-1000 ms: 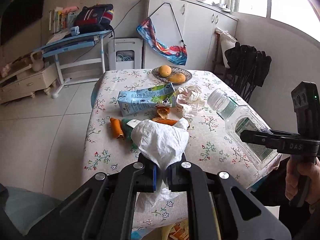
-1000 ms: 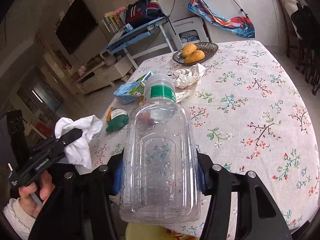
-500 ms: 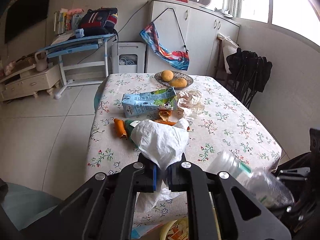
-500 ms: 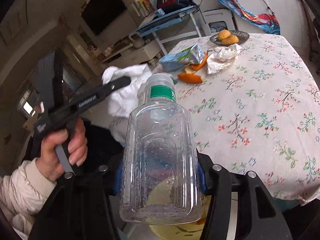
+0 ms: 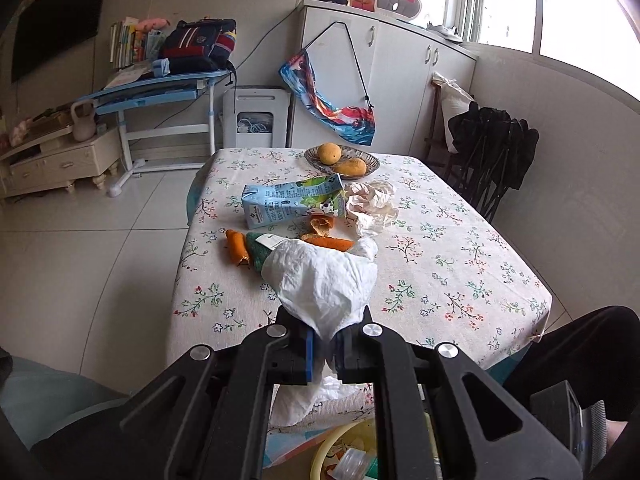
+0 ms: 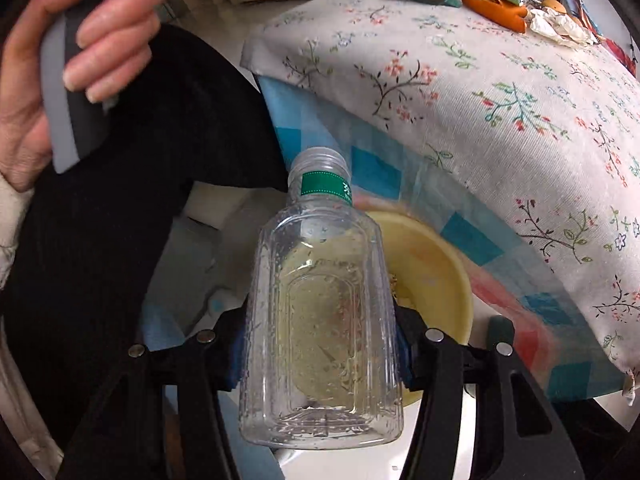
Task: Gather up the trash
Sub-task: 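Lower the bottle and bag into the yellow basin and open both tools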
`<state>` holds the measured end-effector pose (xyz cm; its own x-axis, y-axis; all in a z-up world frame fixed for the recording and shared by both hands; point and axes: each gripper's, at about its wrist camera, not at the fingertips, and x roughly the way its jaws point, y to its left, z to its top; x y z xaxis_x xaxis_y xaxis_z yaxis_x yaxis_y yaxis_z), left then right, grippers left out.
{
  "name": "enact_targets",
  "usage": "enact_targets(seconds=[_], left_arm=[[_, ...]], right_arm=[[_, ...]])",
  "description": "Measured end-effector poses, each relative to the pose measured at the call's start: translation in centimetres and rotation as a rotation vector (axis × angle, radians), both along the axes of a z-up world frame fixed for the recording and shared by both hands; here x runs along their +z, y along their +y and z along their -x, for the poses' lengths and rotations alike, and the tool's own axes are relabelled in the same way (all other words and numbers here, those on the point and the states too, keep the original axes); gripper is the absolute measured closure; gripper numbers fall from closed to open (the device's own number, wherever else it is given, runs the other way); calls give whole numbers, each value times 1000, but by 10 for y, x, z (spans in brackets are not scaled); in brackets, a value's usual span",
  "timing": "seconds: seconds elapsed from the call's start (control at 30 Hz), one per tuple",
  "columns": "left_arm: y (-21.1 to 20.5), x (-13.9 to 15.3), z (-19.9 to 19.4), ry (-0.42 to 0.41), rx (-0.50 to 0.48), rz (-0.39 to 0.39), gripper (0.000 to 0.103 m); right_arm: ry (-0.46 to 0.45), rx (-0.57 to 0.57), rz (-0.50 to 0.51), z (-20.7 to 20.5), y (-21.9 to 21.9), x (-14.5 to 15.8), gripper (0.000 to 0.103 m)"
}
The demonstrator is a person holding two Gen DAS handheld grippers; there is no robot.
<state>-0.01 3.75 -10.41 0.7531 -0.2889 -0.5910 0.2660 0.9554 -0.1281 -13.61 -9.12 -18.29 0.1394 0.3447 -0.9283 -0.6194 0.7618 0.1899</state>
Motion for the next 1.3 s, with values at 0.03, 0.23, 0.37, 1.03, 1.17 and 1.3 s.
enact_targets(seconds=[0.03,0.23,0.37,1.03,1.17,1.3], left_arm=[[0,0,2,0,1,1,95],[3,-2,12,10,-6,7,95],[0,-4,20,21,-22,18,95],[-71,-62,86,305,-314,-87,95],[-85,-80,91,377,-370,-156,95],[-86,-85,91,412,-385,-161,74]], right_arm=[[-6,-5,10,-1,1,-2,47],[-120,-129,-81,-5,-19,25,41],[-232,-297,-191,-8,-55,51,36],[-340,-600,-372,-5,-125,88,34],[-337,-609,-373,-3,-128,86,34],[-340,-614,-369,-2,-129,86,33]])
